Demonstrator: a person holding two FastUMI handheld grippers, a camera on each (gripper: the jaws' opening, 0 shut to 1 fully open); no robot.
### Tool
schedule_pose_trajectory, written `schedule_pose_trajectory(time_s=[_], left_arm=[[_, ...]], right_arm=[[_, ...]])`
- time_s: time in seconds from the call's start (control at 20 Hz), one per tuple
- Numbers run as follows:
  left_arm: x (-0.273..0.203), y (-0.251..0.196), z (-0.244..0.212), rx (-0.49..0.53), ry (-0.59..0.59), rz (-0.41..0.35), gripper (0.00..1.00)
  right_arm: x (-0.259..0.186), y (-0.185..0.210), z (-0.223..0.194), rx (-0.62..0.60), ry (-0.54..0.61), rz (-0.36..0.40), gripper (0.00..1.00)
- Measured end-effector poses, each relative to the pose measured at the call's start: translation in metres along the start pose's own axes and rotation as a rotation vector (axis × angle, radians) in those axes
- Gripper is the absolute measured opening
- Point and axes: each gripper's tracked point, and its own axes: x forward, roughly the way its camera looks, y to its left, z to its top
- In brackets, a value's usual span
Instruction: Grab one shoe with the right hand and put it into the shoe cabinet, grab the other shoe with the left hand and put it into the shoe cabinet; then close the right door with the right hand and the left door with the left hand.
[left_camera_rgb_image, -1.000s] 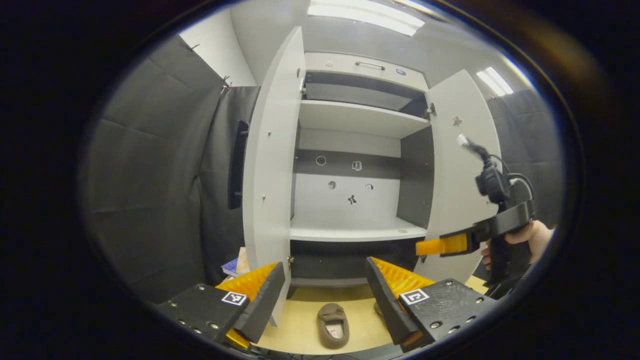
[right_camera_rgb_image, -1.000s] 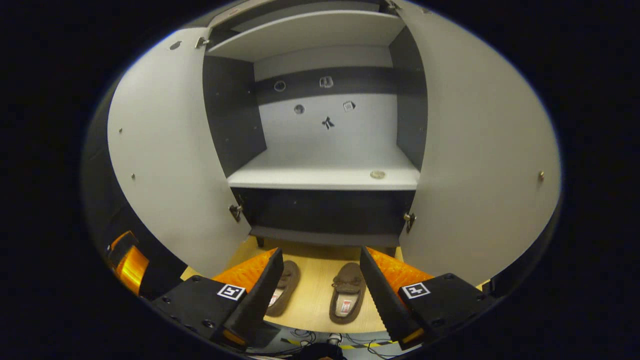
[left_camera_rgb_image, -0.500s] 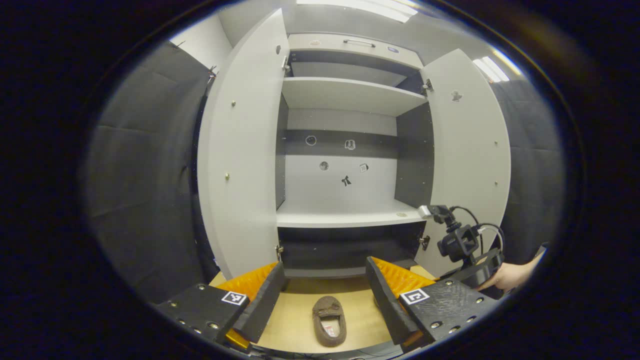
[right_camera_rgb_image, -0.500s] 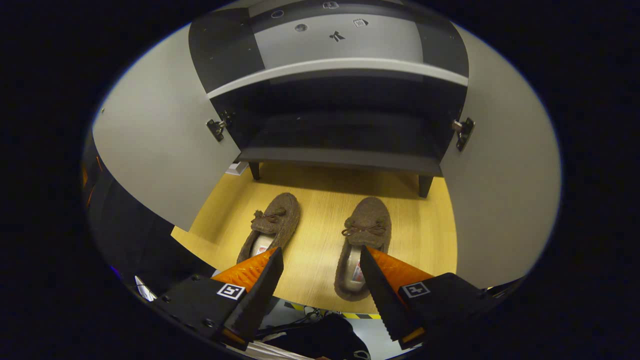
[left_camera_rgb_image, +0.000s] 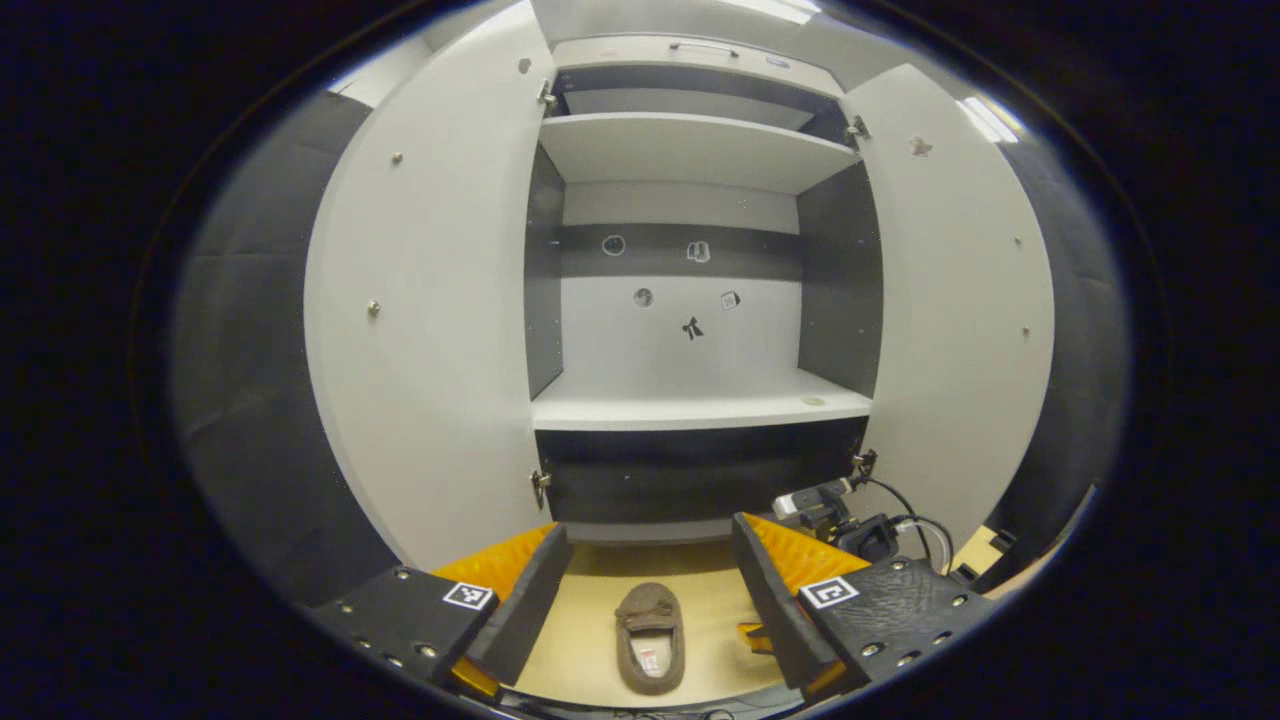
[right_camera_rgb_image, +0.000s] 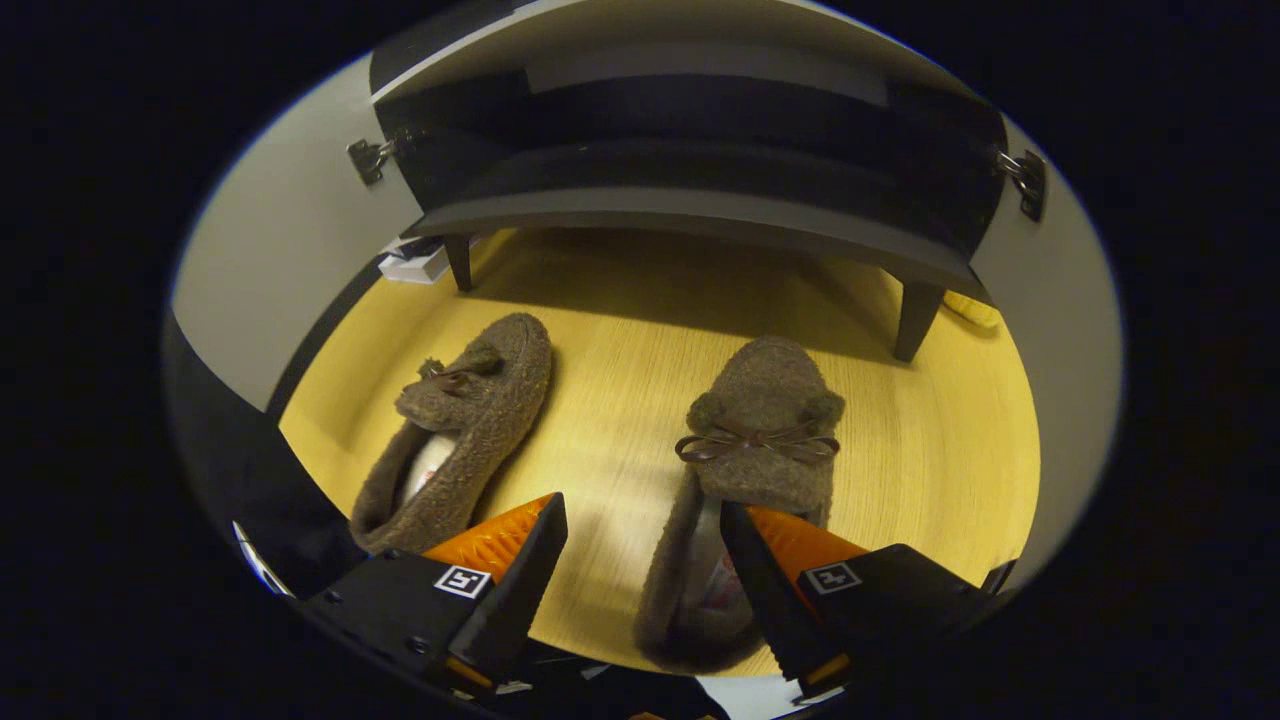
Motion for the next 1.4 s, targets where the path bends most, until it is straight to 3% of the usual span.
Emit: schedule_pose_trajectory(time_s=[0.1,0.35,0.4,0.5,0.55,0.65,0.7,0.95,1.4], left_arm=[[0.002,0.000,-0.002,-0.007,0.001,0.020,0.95],[0.006,0.001,0.004,-0.034,-0.022,0.048,0.95],[0.005,0.001,0.005,-0.030,-0.030,0.047,0.95],[0.005,0.004,0.004,-0.021,-0.039,0.047,0.95],[0.005,0.008,0.001,-0.034,-0.035,0.051,0.95],[0.006,0.019,-0.003,-0.056,-0.032,0.070,0.95],[0.006,0.026,-0.004,-0.060,-0.026,0.087,0.95],[0.003,0.039,-0.016,-0.105,0.017,0.093,0.95],[0.013,0.026,-0.014,-0.057,0.018,0.049,0.95]], right_arm=[[0.013,-0.008,-0.003,-0.048,0.009,-0.055,0.97],[0.025,-0.026,0.001,-0.137,-0.009,-0.153,0.84],[0.024,-0.032,0.002,-0.150,-0.020,-0.177,0.67],[0.025,-0.031,0.002,-0.143,-0.028,-0.182,0.47],[0.027,-0.033,0.003,-0.144,-0.025,-0.203,0.47],[0.025,-0.034,0.003,-0.102,-0.029,-0.212,0.34],[0.023,-0.036,0.005,-0.086,-0.036,-0.210,0.34],[0.012,-0.034,0.002,0.035,-0.010,-0.114,0.05],[-0.054,-0.035,0.023,0.107,-0.076,-0.032,0.04]])
